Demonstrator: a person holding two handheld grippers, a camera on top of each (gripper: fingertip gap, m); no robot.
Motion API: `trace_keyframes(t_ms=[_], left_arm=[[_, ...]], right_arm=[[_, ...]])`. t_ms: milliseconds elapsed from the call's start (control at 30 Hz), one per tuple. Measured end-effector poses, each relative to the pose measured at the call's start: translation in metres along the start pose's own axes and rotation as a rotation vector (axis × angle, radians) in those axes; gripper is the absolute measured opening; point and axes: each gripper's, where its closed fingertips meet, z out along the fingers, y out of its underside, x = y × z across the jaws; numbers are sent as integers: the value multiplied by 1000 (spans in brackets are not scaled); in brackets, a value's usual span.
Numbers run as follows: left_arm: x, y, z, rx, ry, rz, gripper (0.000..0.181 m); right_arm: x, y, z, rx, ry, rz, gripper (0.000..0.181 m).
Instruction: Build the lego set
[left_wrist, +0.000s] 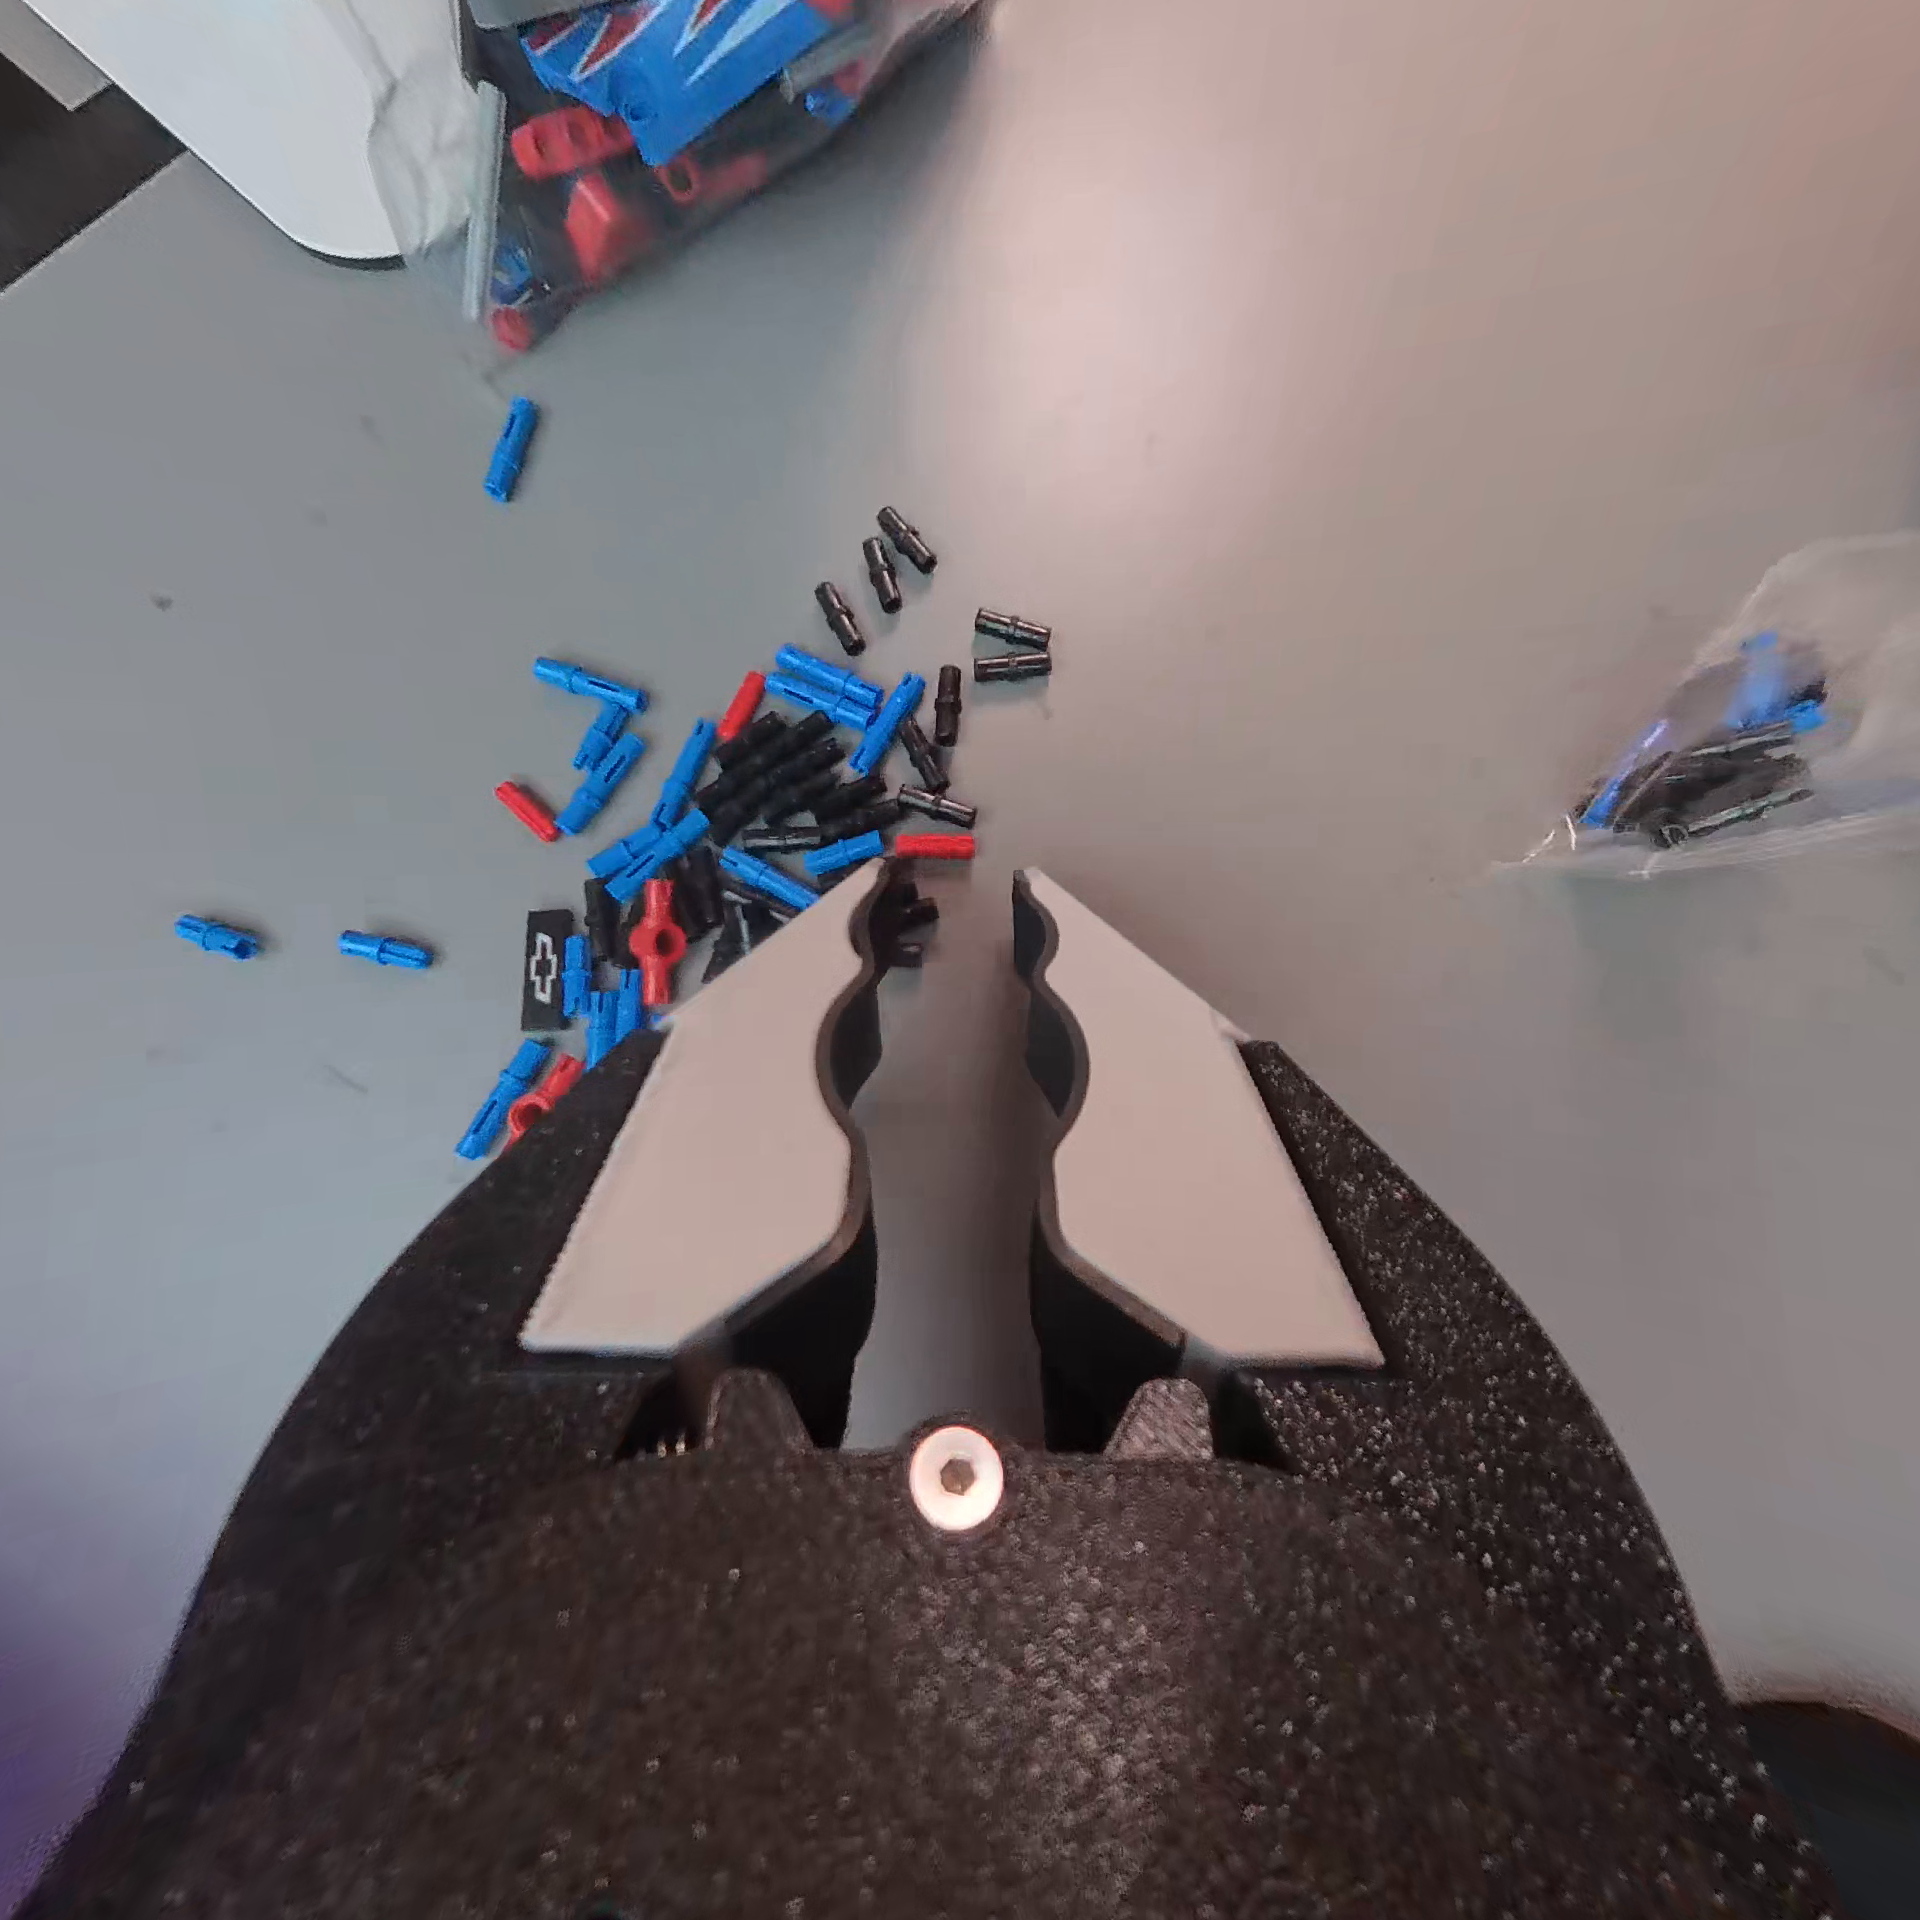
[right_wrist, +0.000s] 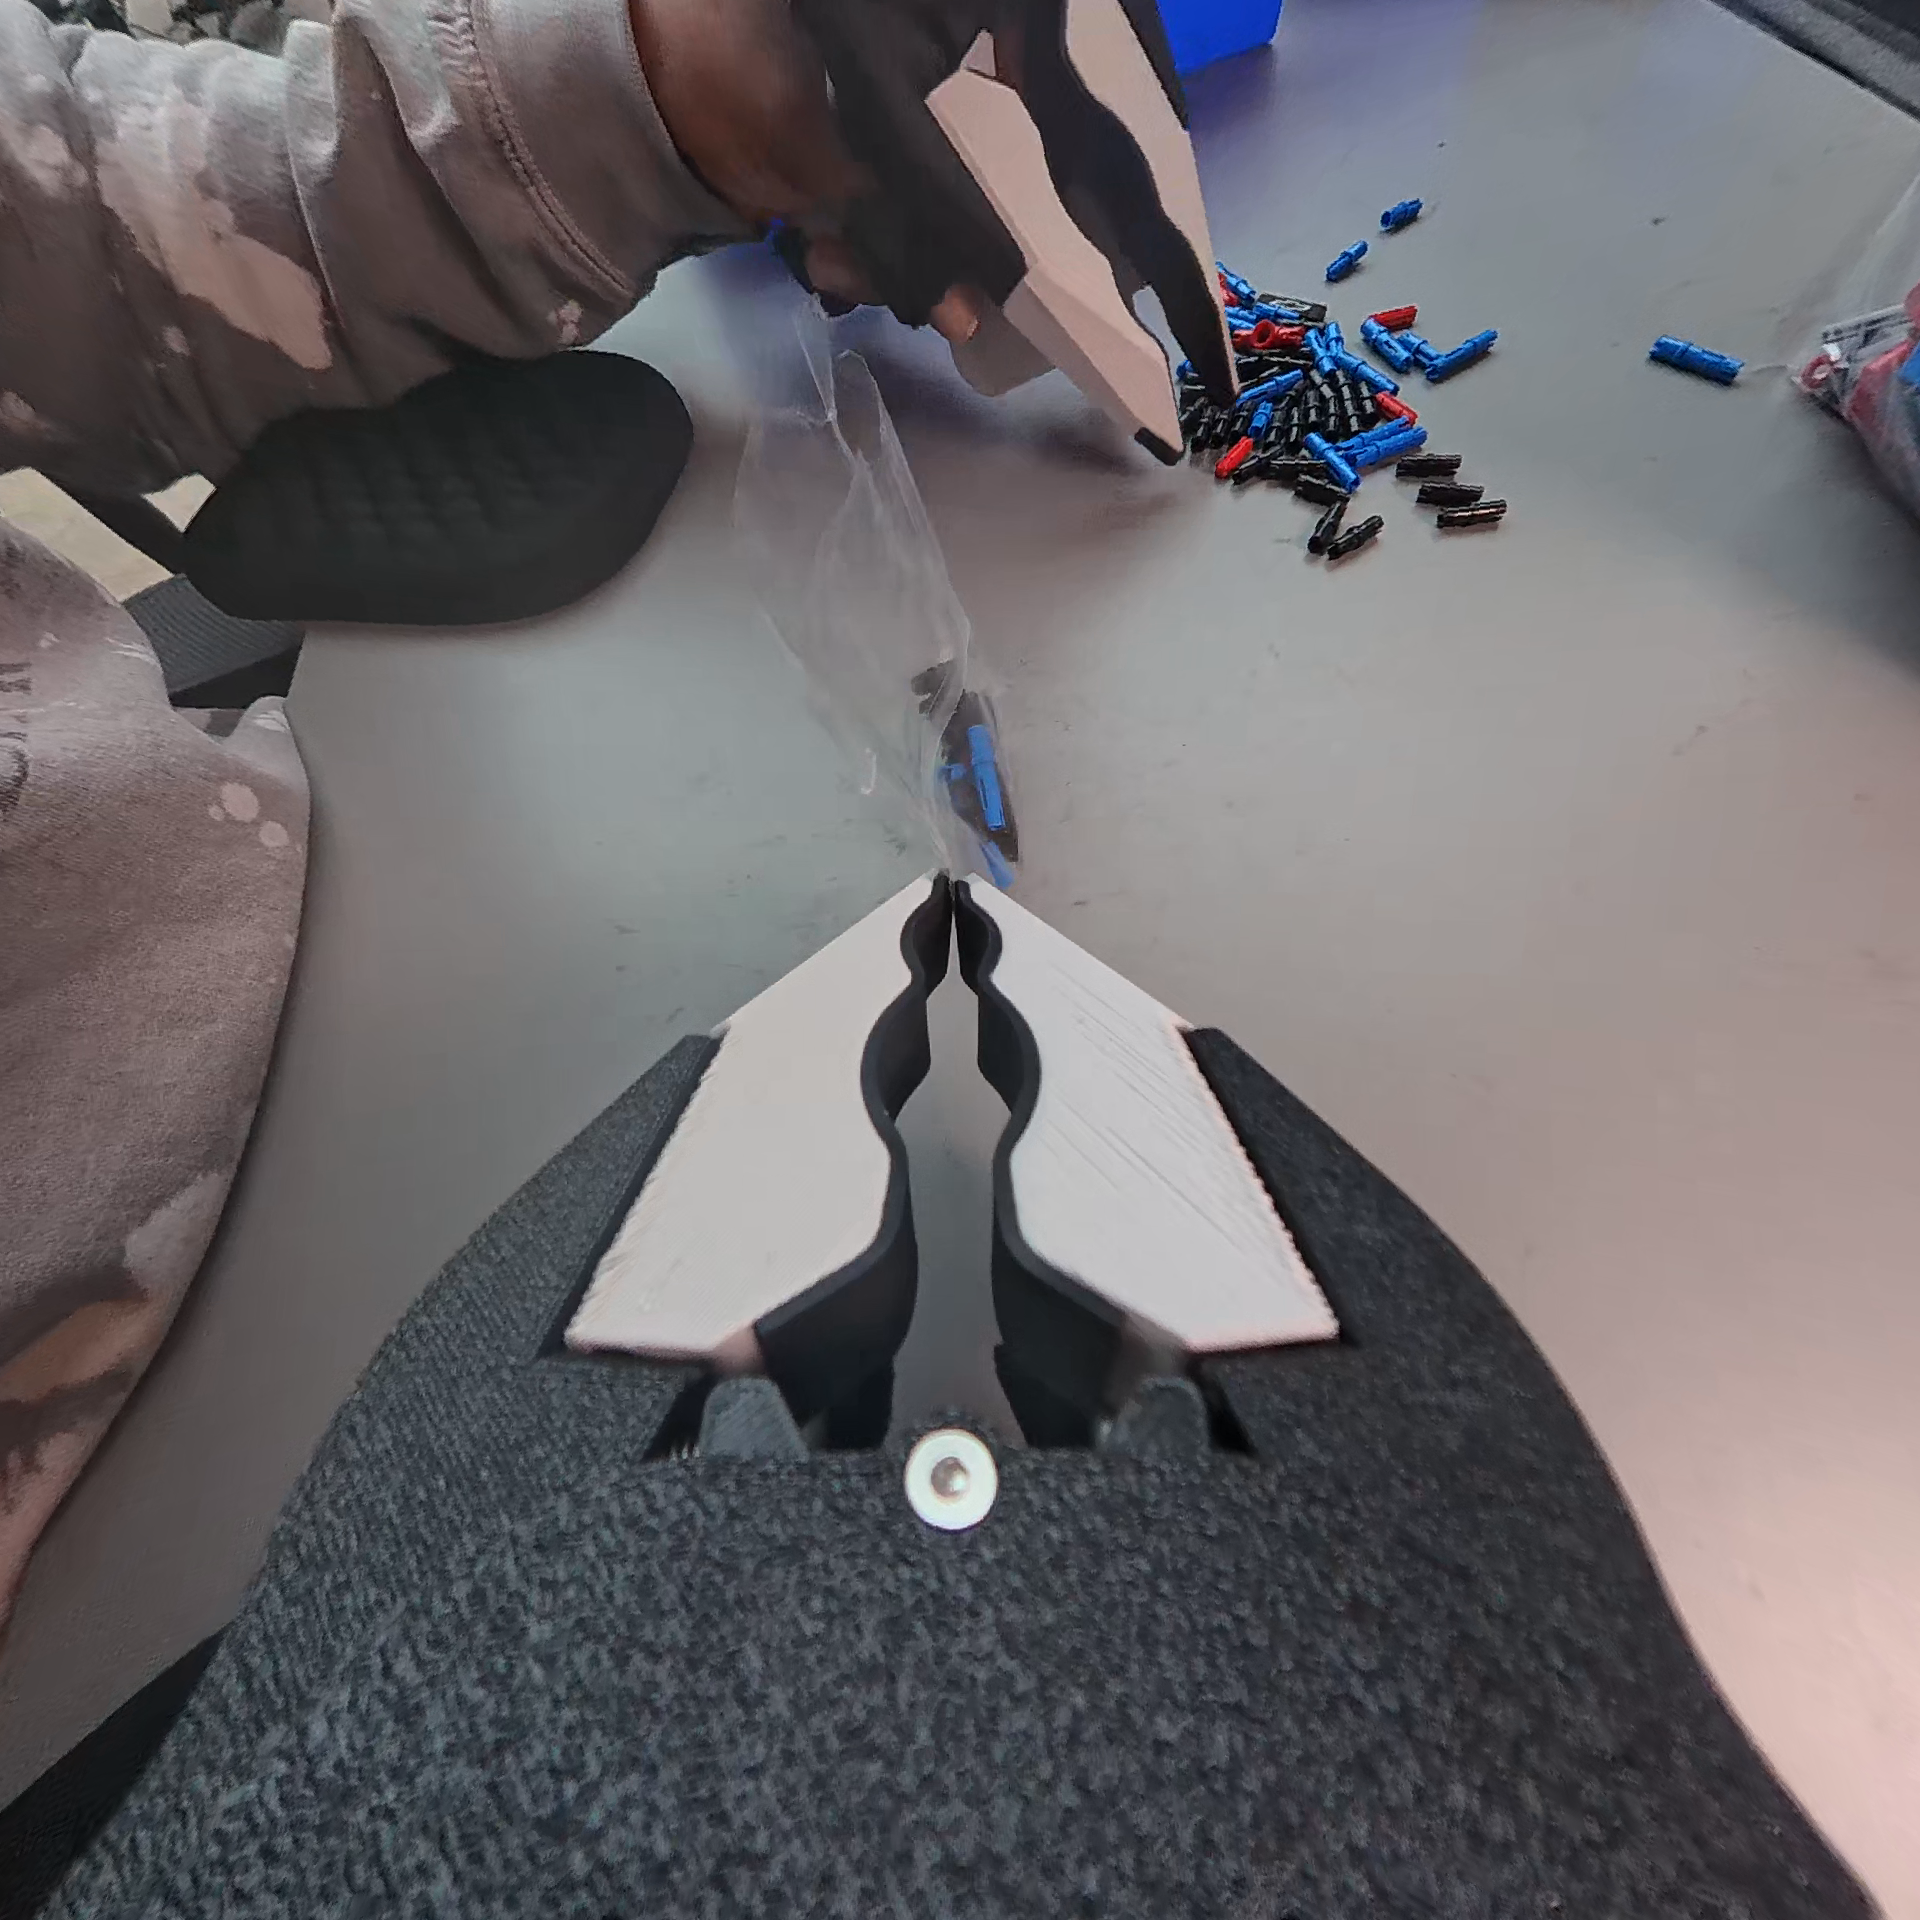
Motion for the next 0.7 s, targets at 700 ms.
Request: trace_keyframes(t_ms=[700], left_arm=[[88,-70,-56,309,429,96,4]], right_arm=[[2,1,-1,-1,3,8,0]])
